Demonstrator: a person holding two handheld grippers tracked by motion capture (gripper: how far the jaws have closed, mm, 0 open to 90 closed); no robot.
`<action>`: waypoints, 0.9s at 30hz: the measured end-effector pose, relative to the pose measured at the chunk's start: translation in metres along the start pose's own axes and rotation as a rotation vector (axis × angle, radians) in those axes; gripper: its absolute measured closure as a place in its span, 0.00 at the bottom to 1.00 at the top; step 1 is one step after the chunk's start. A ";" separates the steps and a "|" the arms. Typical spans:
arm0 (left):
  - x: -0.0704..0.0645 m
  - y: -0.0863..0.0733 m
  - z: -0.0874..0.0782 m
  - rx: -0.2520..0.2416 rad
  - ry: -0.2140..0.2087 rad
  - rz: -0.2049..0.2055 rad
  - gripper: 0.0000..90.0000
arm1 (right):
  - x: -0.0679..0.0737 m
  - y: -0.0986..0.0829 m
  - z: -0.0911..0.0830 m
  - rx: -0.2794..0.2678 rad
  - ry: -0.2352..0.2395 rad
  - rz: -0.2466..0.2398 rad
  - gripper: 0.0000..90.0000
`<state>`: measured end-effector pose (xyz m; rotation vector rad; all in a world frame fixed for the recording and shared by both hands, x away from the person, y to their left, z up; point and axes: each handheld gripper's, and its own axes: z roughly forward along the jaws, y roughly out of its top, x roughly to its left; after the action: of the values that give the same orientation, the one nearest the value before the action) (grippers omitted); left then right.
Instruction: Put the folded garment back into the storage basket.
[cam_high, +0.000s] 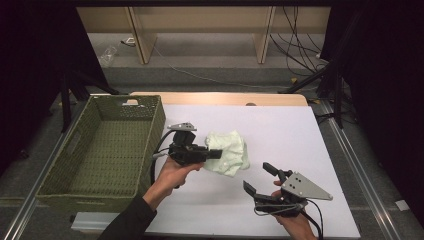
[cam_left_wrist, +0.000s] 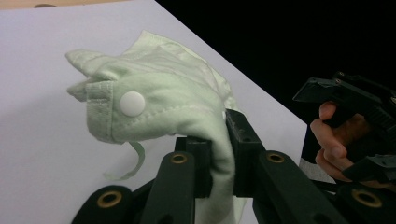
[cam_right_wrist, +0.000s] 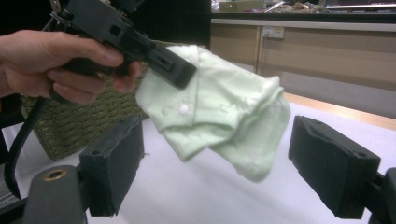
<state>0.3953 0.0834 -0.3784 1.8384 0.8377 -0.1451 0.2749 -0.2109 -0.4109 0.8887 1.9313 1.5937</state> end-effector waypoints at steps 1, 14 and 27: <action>0.000 0.000 0.000 0.000 0.000 0.000 0.89 | 0.000 0.000 0.000 0.000 0.000 0.000 0.21; 0.000 -0.002 -0.029 -0.036 0.017 -0.002 0.89 | 0.001 0.000 0.000 0.001 0.001 -0.003 0.21; 0.001 -0.001 -0.052 -0.082 0.008 -0.015 0.89 | 0.001 0.000 0.000 0.002 0.002 -0.003 0.21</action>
<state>0.3807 0.1284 -0.3577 1.7572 0.8505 -0.1113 0.2747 -0.2102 -0.4110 0.8844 1.9350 1.5917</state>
